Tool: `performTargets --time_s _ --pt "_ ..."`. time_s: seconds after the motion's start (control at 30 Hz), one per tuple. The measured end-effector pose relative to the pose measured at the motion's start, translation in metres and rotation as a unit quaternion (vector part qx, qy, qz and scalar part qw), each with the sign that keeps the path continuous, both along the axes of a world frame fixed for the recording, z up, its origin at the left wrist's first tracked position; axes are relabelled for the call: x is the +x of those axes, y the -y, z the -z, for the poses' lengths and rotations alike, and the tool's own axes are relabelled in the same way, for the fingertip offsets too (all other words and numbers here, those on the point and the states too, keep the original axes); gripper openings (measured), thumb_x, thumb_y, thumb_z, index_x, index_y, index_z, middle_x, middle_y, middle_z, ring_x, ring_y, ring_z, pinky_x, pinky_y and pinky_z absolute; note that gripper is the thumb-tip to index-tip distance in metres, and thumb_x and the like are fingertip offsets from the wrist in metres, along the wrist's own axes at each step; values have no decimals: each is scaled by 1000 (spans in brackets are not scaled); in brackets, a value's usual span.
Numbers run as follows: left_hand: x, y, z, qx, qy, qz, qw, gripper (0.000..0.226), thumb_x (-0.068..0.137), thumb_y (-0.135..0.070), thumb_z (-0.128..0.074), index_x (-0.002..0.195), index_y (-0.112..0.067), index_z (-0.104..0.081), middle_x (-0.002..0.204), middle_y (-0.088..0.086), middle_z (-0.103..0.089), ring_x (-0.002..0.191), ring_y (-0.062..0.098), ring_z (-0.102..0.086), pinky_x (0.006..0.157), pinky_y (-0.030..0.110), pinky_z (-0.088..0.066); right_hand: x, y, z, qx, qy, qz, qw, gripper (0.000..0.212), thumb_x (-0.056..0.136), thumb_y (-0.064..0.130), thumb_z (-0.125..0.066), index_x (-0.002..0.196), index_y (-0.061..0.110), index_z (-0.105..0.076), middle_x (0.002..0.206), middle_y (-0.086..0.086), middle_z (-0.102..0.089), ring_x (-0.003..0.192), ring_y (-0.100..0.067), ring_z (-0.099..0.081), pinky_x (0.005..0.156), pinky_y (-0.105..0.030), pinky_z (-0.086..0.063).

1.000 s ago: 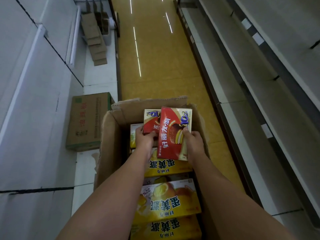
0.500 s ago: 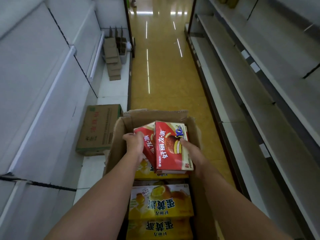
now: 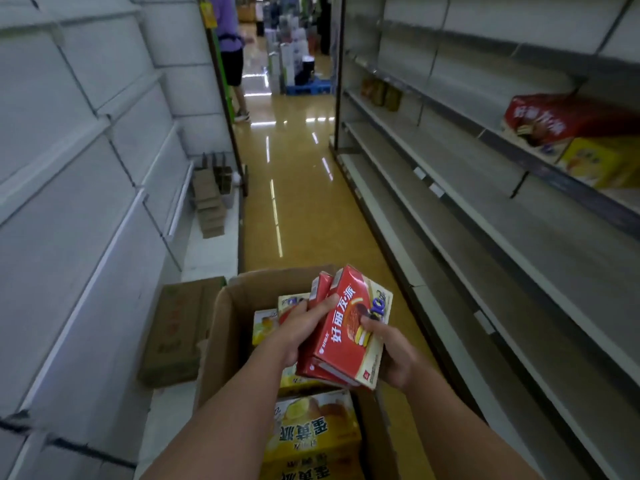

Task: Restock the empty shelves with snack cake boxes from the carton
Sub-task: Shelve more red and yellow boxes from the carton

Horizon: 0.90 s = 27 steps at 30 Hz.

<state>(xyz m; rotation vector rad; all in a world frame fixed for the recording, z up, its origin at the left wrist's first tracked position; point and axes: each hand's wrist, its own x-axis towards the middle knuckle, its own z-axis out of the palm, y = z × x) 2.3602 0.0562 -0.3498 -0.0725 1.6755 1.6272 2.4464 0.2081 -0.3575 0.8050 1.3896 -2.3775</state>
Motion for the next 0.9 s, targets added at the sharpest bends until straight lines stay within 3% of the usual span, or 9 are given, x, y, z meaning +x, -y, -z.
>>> performTargets --time_s 0.1,0.27,0.37,0.43,0.53,0.63,0.7,0.77,0.9 --pt "13 -16 -18 0 -16 58 998 80 54 -62 -76 117 -18 -57 100 11 -74 92 31 -70 90 49 -54 26 -10 -11 -3 4 50 999 47 77 33 -68 115 6 -60 107 -18 -70 94 -33 -67 91 -48 -51" --pt "45 -43 -35 107 12 38 993 61 82 -66 -46 104 -11 -64 89 9 -75 80 23 -71 73 34 -55 59 -18 -19 -23 -36 243 969 60 70 46 -68 116 8 -62 105 -16 -71 94 -32 -68 95 -50 -48" --pt "70 -57 -37 152 10 60 986 81 62 -73 -60 119 -15 -58 104 8 -73 95 23 -69 78 36 -54 82 -21 -24 -41 -70 360 930 56 71 35 -71 118 7 -60 102 -15 -71 89 -30 -68 89 -46 -52" --pt "91 -70 -36 144 -14 91 985 80 59 -54 -78 126 -21 -50 111 8 -70 98 25 -68 76 36 -55 105 -23 -28 -46 -88 389 916 40 76 25 -69 110 6 -60 90 -14 -73 79 -28 -70 80 -44 -55" --pt "112 -90 -34 129 -28 88 987 68 70 -12 -80 128 -20 -45 108 10 -69 91 30 -69 67 36 -56 145 -29 -36 -26 -82 403 911 41 76 27 -70 110 5 -60 96 -18 -72 92 -33 -67 89 -48 -52" --pt "126 -107 -43 149 -2 146 978 67 71 -7 -76 127 -21 -43 102 16 -70 82 35 -70 68 41 -59 200 -49 -44 62 -60 451 888 55 78 45 -70 114 4 -59 95 -17 -72 87 -33 -68 78 -43 -54" --pt "139 -119 -48 145 -2 211 967 72 67 -10 -77 130 -18 -43 103 18 -70 82 37 -70 69 42 -59 240 -59 -51 129 -25 441 888 76 66 50 -76 124 6 -54 101 -18 -72 89 -34 -69 85 -47 -54" --pt "163 -133 -55 133 -10 287 949 81 61 -18 -82 133 -17 -43 106 19 -70 83 36 -70 65 40 -59 277 -62 -59 147 -32 419 896 70 66 45 -72 121 6 -57 103 -18 -72 88 -32 -69 88 -47 -53" --pt "226 -161 -66 152 8 378 913 92 59 -72 -72 130 -18 -50 110 17 -70 94 36 -70 72 41 -58 339 -63 -72 168 -41 483 858 59 69 35 -72 120 9 -56 105 -17 -71 95 -37 -68 85 -46 -54"
